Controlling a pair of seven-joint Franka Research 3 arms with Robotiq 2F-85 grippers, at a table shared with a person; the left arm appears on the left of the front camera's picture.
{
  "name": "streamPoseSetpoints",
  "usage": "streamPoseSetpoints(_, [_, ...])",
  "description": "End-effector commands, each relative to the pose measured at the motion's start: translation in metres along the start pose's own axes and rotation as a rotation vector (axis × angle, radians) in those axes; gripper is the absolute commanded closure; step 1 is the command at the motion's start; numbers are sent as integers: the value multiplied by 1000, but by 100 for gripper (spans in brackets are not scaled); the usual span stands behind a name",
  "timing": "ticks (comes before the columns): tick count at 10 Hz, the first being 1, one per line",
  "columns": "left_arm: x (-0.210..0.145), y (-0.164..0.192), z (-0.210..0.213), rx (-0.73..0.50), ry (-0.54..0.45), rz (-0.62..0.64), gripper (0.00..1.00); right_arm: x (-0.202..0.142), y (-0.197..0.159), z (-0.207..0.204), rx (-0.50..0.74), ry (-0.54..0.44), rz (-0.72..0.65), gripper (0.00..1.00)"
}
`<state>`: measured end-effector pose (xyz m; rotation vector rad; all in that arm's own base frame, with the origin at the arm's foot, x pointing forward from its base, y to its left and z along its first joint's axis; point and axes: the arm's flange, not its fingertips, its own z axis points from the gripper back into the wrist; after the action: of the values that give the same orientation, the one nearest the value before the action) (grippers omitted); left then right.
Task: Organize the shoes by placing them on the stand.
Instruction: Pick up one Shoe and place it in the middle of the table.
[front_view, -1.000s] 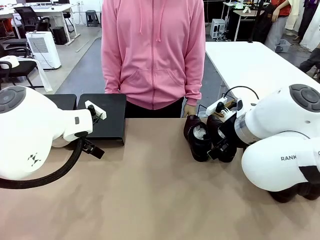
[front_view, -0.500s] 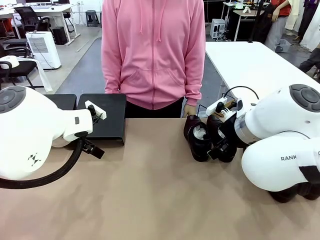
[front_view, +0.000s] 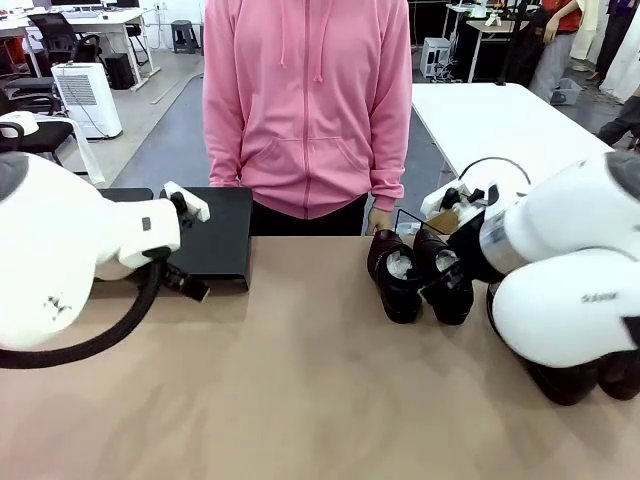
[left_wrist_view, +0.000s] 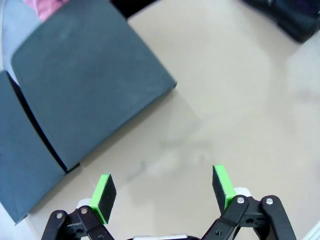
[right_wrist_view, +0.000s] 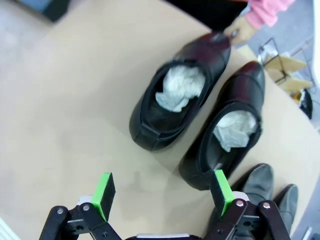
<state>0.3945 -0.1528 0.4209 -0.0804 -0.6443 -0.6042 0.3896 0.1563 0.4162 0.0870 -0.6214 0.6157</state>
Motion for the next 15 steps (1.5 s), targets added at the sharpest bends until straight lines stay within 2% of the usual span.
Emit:
streamPoseSetpoints(1, [-9,23,60,-108,-93,16,0,7,-33,64,99,-75,-3,0])
streamPoseSetpoints(3, [-11,45,90,-242,-94,80,0,0,-59,101,227,-69,-25,0])
streamPoseSetpoints(4, [-16,58,103,-263,-100,128,0,-9,-71,114,235,-95,-55,0])
streamPoseSetpoints(6, [-30,75,123,-265,-111,170,0,-34,-95,140,279,-177,-83,0])
streamPoseSetpoints(8, [-37,84,128,-230,-114,226,0,-53,-111,147,290,-191,-127,0])
streamPoseSetpoints(10, [-30,79,121,-242,-108,243,0,-54,-116,140,301,-195,-191,0])
streamPoseSetpoints(11, [-22,76,109,-221,-108,357,0,-46,-118,153,273,-180,-165,0])
streamPoseSetpoints(12, [-32,91,129,-229,-103,235,0,-46,-118,153,273,-180,-165,0])
streamPoseSetpoints(15, [-32,91,129,-229,-103,235,0,-46,-118,153,273,-180,-165,0])
